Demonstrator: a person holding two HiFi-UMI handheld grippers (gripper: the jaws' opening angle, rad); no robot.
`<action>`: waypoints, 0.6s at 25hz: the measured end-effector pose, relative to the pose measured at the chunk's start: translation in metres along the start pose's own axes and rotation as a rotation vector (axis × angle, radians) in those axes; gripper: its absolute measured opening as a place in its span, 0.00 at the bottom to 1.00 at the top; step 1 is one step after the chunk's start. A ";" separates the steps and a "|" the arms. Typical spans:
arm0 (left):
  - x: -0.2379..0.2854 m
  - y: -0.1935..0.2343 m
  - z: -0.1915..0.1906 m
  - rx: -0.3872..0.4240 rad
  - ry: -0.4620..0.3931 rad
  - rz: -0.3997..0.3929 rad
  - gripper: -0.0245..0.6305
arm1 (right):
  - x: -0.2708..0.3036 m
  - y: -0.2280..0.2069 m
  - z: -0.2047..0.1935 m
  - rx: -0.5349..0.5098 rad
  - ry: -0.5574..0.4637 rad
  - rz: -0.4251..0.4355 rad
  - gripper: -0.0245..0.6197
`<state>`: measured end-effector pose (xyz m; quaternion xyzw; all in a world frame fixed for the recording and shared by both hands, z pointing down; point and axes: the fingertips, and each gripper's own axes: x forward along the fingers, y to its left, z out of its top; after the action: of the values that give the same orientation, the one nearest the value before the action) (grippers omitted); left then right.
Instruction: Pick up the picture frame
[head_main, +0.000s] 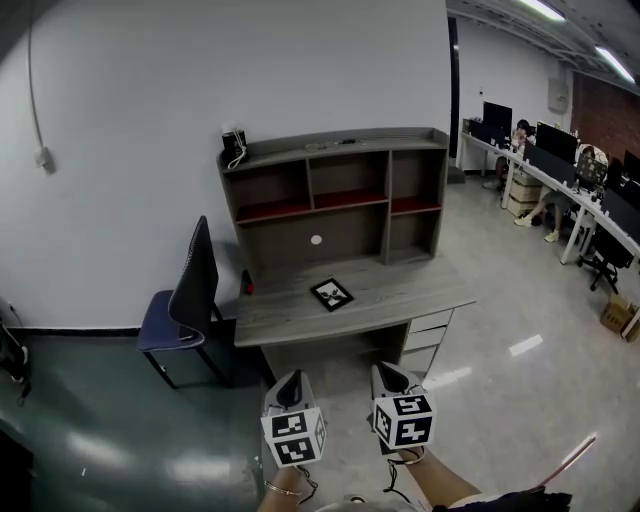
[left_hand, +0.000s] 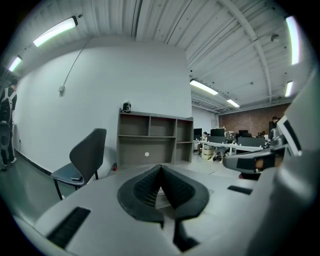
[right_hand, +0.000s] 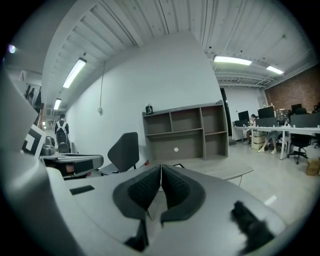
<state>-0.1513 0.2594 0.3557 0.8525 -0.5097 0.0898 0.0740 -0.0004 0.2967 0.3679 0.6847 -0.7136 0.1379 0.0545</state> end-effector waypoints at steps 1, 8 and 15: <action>0.007 0.000 0.002 0.003 -0.001 0.000 0.04 | 0.006 -0.004 0.003 0.000 -0.001 0.000 0.09; 0.052 0.013 0.009 -0.005 -0.003 0.026 0.04 | 0.048 -0.028 0.015 -0.004 0.000 0.008 0.09; 0.077 0.014 0.004 0.013 0.027 0.027 0.04 | 0.074 -0.046 0.010 0.034 0.018 0.001 0.09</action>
<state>-0.1272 0.1860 0.3703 0.8446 -0.5196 0.1058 0.0742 0.0425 0.2219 0.3834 0.6838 -0.7111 0.1562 0.0489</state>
